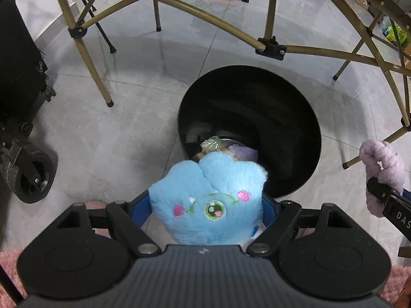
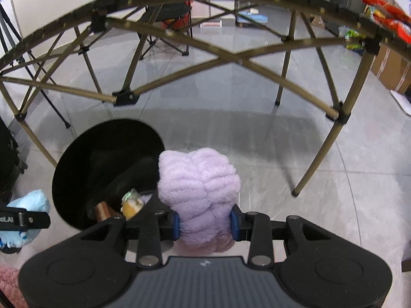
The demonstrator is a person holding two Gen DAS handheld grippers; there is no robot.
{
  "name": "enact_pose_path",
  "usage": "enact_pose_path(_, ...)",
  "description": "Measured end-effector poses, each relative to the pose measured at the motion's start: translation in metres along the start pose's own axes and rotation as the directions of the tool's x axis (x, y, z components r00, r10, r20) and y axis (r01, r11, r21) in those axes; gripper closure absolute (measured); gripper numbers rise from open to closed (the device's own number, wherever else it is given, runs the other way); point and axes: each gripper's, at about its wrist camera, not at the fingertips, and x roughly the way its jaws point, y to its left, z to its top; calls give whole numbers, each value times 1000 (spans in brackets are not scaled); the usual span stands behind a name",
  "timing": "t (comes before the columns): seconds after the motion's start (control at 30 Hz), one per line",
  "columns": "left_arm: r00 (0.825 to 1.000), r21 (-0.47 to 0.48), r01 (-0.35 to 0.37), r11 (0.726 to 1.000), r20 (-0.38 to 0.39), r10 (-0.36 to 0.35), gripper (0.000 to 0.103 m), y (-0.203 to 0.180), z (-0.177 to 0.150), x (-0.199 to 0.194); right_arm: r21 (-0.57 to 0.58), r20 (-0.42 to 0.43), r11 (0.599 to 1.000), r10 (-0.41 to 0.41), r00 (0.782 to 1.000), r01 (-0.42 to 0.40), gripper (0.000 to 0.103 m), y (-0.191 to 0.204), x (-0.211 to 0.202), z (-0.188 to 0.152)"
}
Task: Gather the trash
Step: 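Lower the left gripper into the bin and release the blue plush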
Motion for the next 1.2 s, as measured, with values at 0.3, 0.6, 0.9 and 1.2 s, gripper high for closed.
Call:
enact_pose_path(0.3,1000,13,-10,1000,-9,10,21,-21,28,9,0,23,1000,-5,1000,5,69,-15,2,19)
enact_pose_path(0.6,1000,22,-19,1000,-24,20,21,-39,53,17,17,26,1000,-3,1000,3,69,-23,18,41)
enact_pose_path(0.9,999,44,-34,998,-39,35,21,-58,78,27,52,5,999,-7,1000,7,69,-34,46,61)
enact_pose_path(1.2,996,30,-30,999,-85,33,21,-70,84,51,69,3,998,-3,1000,3,69,-37,56,64)
